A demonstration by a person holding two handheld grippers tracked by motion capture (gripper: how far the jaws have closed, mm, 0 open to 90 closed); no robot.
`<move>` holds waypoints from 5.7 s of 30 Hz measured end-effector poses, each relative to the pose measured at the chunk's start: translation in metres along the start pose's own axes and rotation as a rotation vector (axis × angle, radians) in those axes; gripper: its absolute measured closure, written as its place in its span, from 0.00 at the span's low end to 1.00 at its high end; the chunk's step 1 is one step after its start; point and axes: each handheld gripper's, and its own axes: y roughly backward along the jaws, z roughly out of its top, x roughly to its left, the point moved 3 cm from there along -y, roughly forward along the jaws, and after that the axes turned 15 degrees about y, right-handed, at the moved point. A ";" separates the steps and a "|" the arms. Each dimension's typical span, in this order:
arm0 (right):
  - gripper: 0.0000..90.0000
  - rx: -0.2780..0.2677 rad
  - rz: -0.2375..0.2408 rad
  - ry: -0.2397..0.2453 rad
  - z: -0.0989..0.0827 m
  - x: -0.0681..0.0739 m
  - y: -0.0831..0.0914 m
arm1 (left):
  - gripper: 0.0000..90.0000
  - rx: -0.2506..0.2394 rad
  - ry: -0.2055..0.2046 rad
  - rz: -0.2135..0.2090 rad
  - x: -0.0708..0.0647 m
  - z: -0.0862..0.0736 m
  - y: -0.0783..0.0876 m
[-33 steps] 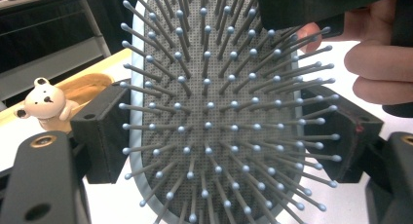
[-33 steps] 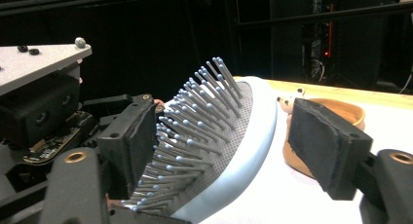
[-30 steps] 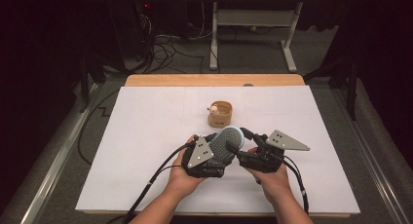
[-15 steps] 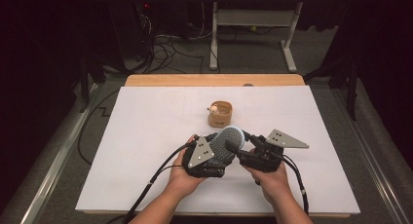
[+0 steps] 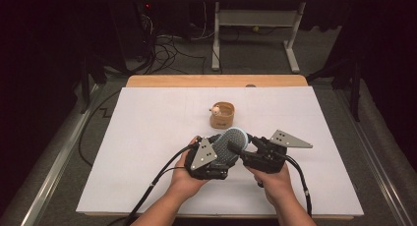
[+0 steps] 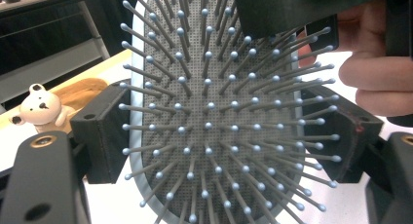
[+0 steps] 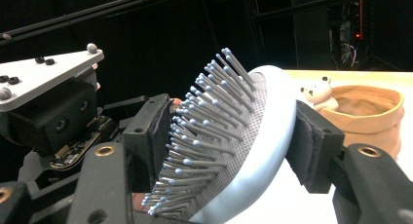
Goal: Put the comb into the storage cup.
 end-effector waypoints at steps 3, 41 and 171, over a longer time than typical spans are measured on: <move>0.44 -0.002 0.007 -0.009 0.000 0.000 0.000 | 0.23 0.000 -0.006 -0.001 -0.001 0.000 0.000; 0.63 0.007 0.006 -0.095 0.003 -0.005 0.005 | 0.23 0.011 -0.037 0.014 -0.006 0.002 -0.002; 0.68 -0.041 -0.208 0.070 0.028 -0.022 0.058 | 0.00 -0.092 0.199 0.107 0.110 -0.048 0.097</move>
